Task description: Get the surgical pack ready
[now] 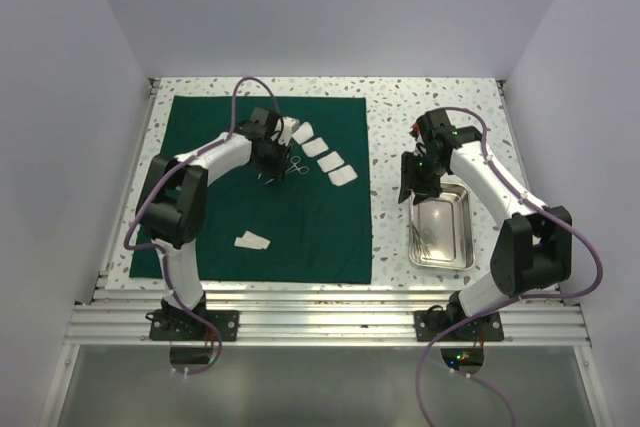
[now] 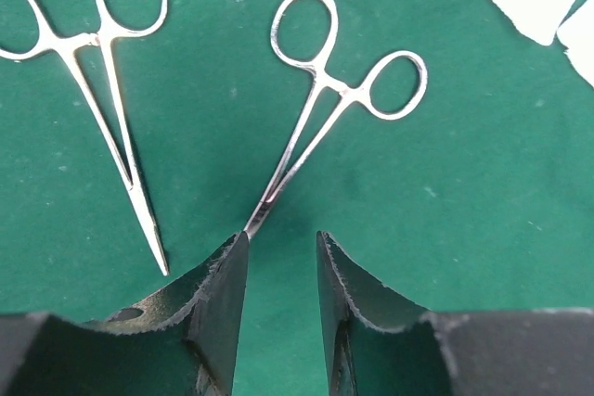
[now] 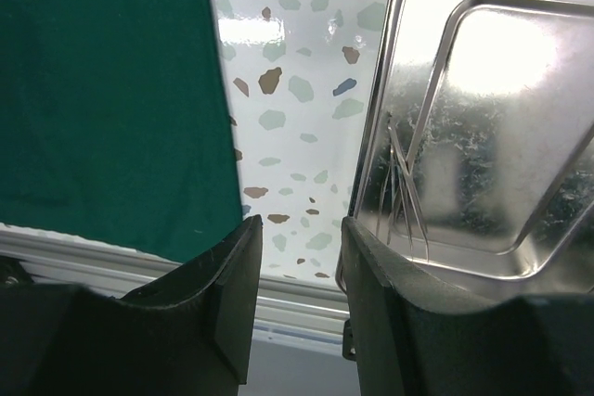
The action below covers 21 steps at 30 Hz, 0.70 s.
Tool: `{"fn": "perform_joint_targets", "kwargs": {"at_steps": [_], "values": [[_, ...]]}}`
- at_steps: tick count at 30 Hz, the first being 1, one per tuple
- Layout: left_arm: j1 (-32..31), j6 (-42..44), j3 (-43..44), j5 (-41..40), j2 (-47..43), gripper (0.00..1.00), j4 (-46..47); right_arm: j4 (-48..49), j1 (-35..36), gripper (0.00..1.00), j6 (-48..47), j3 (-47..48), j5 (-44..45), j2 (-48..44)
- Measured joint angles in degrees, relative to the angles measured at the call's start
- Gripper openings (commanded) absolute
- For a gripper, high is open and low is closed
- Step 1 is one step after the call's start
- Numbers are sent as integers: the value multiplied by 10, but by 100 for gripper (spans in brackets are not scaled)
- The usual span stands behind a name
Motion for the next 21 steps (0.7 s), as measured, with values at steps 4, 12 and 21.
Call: {"fn": "perform_joint_targets", "kwargs": {"at_steps": [4,12,21], "values": [[-1,0,-6,-16,3,40,7,0,0,44,0,-1,-3,0],[-1,11,-6,-28,18,34,13,3,0,44,0,-2,-12,0],[-1,24,-10,-43,19,14,21,5,0,44,0,-10,-12,0]]}}
